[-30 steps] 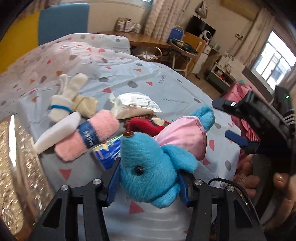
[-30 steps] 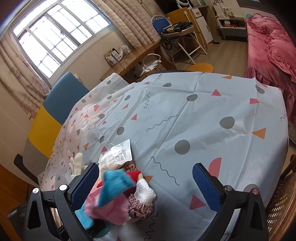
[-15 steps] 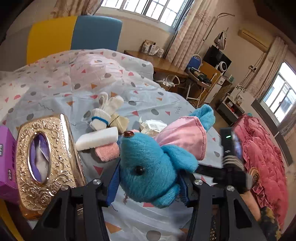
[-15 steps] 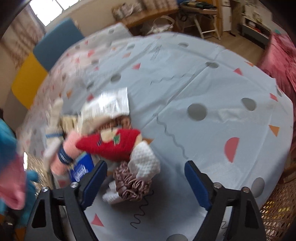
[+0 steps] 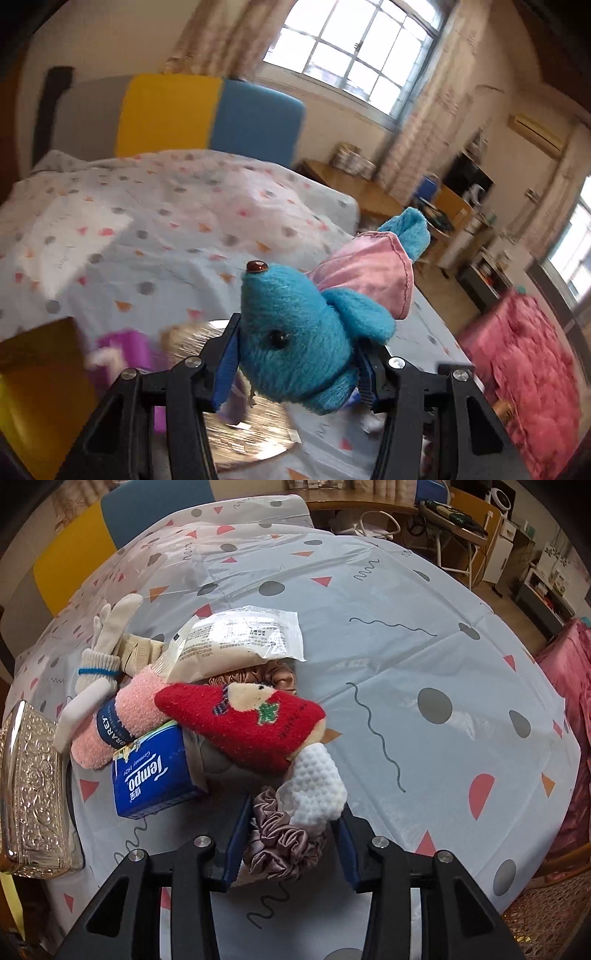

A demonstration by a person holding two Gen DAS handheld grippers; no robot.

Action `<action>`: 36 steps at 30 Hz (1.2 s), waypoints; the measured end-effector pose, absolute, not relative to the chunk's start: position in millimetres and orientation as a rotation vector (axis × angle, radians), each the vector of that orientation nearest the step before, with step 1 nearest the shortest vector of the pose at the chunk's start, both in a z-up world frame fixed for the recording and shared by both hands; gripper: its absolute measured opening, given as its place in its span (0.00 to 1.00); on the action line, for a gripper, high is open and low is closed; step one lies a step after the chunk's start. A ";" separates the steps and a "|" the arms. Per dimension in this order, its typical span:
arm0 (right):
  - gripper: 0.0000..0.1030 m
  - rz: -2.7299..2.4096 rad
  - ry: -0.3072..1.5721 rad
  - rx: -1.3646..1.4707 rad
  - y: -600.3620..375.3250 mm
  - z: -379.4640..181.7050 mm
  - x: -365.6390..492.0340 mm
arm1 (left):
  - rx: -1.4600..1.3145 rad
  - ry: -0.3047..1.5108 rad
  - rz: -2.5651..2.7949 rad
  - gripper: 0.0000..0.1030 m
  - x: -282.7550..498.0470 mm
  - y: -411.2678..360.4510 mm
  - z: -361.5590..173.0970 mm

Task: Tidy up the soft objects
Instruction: 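Carry the elephant with the left gripper into the gold tray and release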

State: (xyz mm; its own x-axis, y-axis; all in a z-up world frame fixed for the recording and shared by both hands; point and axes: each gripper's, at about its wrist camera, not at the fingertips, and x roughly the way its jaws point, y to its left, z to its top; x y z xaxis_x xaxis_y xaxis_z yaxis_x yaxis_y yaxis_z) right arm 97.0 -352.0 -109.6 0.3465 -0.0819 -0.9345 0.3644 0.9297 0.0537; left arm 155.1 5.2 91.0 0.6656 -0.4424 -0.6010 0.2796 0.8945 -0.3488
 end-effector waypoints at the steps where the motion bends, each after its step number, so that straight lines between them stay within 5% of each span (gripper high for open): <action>1: 0.42 -0.290 1.185 0.267 -350.5 -109.7 97.7 | -0.248 0.729 -0.376 0.53 159.5 20.4 91.6; 7: 0.42 -0.286 1.191 0.245 -346.5 -109.1 96.5 | -0.328 0.720 -0.099 0.53 178.2 134.1 65.4; 16: 0.42 -0.294 1.194 0.171 -335.8 -109.3 100.6 | -0.582 0.937 0.228 0.53 161.6 241.8 -53.7; 23: 0.42 -0.300 1.190 0.146 -333.7 -109.0 99.8 | -0.663 1.017 0.230 0.60 159.6 230.6 -94.7; 28: 0.42 -0.302 1.191 0.119 -330.9 -108.7 99.2 | -0.572 1.011 0.163 0.71 165.6 208.8 -85.9; 36: 0.42 -0.300 1.188 0.122 -330.4 -108.6 99.9 | -0.436 0.940 0.158 0.73 122.0 198.7 -68.1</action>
